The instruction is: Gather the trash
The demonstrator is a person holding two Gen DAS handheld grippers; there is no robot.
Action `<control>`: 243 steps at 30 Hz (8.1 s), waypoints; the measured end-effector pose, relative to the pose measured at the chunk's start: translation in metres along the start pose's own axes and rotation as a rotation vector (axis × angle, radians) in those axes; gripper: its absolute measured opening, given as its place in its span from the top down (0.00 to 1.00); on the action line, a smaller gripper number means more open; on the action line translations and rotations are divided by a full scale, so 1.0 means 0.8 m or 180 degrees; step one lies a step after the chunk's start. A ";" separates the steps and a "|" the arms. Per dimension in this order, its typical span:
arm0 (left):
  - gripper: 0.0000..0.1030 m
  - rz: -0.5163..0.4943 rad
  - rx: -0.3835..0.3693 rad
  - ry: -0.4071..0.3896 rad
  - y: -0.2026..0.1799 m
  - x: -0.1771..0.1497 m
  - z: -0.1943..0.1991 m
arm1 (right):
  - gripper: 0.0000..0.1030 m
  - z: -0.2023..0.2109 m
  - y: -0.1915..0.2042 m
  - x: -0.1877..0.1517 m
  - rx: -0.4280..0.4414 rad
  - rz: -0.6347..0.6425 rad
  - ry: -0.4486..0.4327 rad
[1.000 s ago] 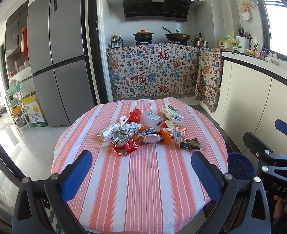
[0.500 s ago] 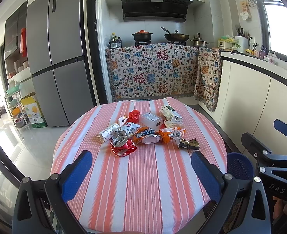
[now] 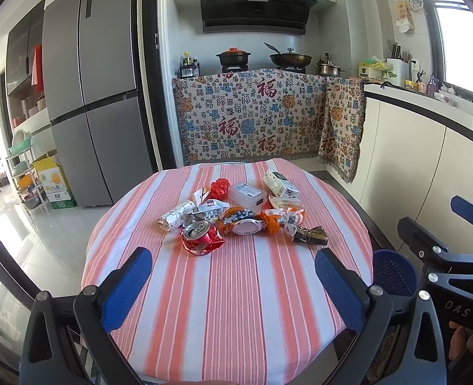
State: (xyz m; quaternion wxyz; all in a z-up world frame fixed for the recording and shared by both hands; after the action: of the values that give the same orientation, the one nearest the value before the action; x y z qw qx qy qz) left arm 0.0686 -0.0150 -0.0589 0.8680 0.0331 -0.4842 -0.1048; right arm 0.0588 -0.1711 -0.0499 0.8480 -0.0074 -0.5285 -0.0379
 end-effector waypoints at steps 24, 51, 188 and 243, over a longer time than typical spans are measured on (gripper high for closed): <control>0.00 0.0048 0.0023 0.0068 0.010 -0.008 -0.007 | 0.00 -0.005 -0.002 -0.007 0.0006 -0.0015 0.0024; 0.00 0.0251 0.0181 0.1242 0.071 -0.123 -0.249 | 0.00 -0.205 0.059 -0.153 0.0290 0.0145 0.1247; 0.39 -0.1182 -0.2425 0.1238 -0.557 -0.045 -0.332 | 0.69 -0.303 -0.469 -0.157 -0.0065 -0.1708 0.1921; 0.09 -0.0129 -0.0563 0.1126 0.050 -0.114 -0.315 | 0.08 -0.309 0.054 -0.136 0.0786 0.0377 0.1447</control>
State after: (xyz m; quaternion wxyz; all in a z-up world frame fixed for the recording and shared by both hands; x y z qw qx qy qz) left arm 0.2417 0.0327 -0.2616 0.9368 -0.0157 -0.3123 -0.1570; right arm 0.2357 -0.1352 -0.2553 0.9402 0.0739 -0.3237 0.0759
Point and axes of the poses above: each gripper's, at about its wrist camera, not at the fingertips, and z roughly against the way its jaws point, y to its left, x to its top, the point moved 9 cm from there along -z, roughly the way its jaws point, and after that the axes turned 7 degrees about -z, right-handed, at the moved point
